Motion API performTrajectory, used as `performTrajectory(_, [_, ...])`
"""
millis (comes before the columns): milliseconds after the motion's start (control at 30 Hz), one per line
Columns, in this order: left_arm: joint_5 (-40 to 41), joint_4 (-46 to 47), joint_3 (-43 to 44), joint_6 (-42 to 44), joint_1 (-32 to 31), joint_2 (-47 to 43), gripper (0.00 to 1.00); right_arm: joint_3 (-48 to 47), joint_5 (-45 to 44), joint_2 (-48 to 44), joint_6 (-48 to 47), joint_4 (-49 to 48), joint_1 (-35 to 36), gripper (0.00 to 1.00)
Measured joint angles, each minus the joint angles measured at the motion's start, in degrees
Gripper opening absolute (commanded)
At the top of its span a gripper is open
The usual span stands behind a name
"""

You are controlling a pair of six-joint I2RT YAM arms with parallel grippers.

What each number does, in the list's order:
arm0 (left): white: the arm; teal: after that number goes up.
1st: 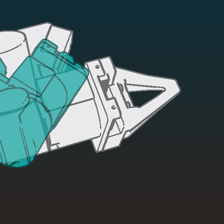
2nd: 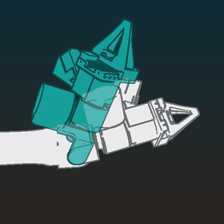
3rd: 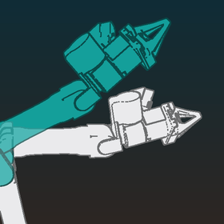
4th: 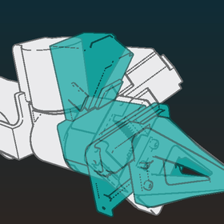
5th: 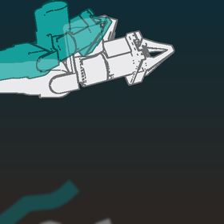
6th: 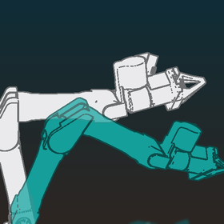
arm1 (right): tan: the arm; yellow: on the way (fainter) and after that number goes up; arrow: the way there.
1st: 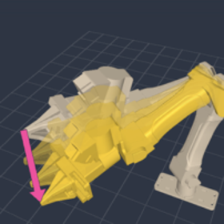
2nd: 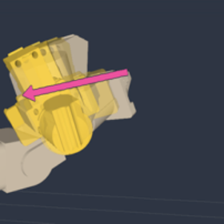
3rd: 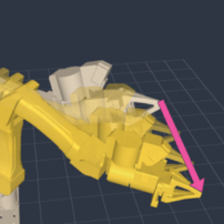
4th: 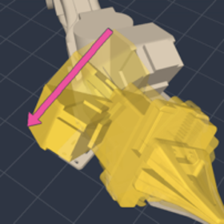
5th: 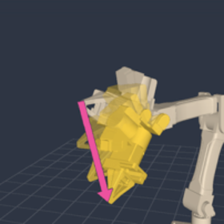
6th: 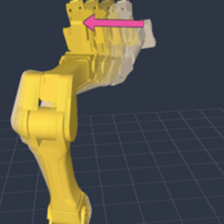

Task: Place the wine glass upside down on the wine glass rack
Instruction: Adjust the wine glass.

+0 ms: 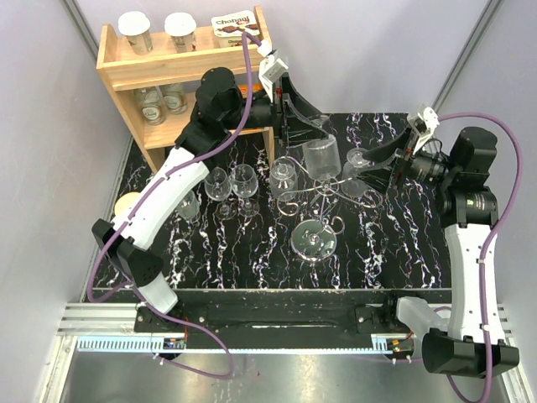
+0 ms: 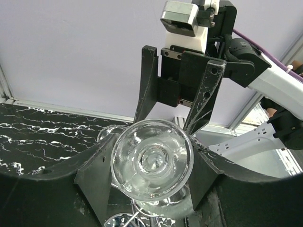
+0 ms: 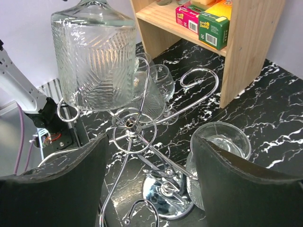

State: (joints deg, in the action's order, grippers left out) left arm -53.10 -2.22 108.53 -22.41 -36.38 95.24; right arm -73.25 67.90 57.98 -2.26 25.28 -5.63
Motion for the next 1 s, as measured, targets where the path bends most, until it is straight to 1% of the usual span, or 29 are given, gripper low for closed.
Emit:
performTrajectory(167, [0.2,-1.3,0.7,1.3,0.0,0.1,0.0,-3.4,-1.5,-0.4,-3.4,5.0,0.0,0.79])
performTrajectory(367, [1.0,-2.5,0.7,3.4,0.0,0.2,0.0,-4.8,-3.0,-0.4,-3.2,5.5,0.0,0.88])
performTrajectory(467, [1.6,-2.9,0.7,4.8,-0.1,0.2,0.0,-3.5,-2.8,-0.2,0.6,1.4,0.1,0.89])
performTrajectory(500, [1.9,-3.3,0.7,5.3,-0.2,0.2,0.0,-2.8,-2.8,-0.1,2.6,-0.5,0.2,0.91])
performTrajectory(567, [2.5,-4.5,0.7,6.5,-0.4,0.2,0.0,-1.4,-2.6,0.5,6.7,-4.7,0.5,0.99])
performTrajectory(667, [3.3,-5.6,0.7,7.9,-0.9,0.2,0.0,-0.2,-2.5,2.4,12.3,-10.3,1.9,0.99])
performTrajectory(767, [3.7,-5.9,0.7,8.9,-1.3,0.2,0.0,0.0,-3.1,4.4,15.6,-13.5,5.2,0.99])
performTrajectory(900, [3.9,-6.0,0.7,9.4,-1.6,0.2,0.0,0.0,-4.1,6.2,17.4,-15.8,10.9,1.0])
performTrajectory(1000, [4.1,-6.6,0.7,10.0,-1.7,0.2,0.0,0.0,-4.1,6.8,18.4,-17.4,12.3,0.99])
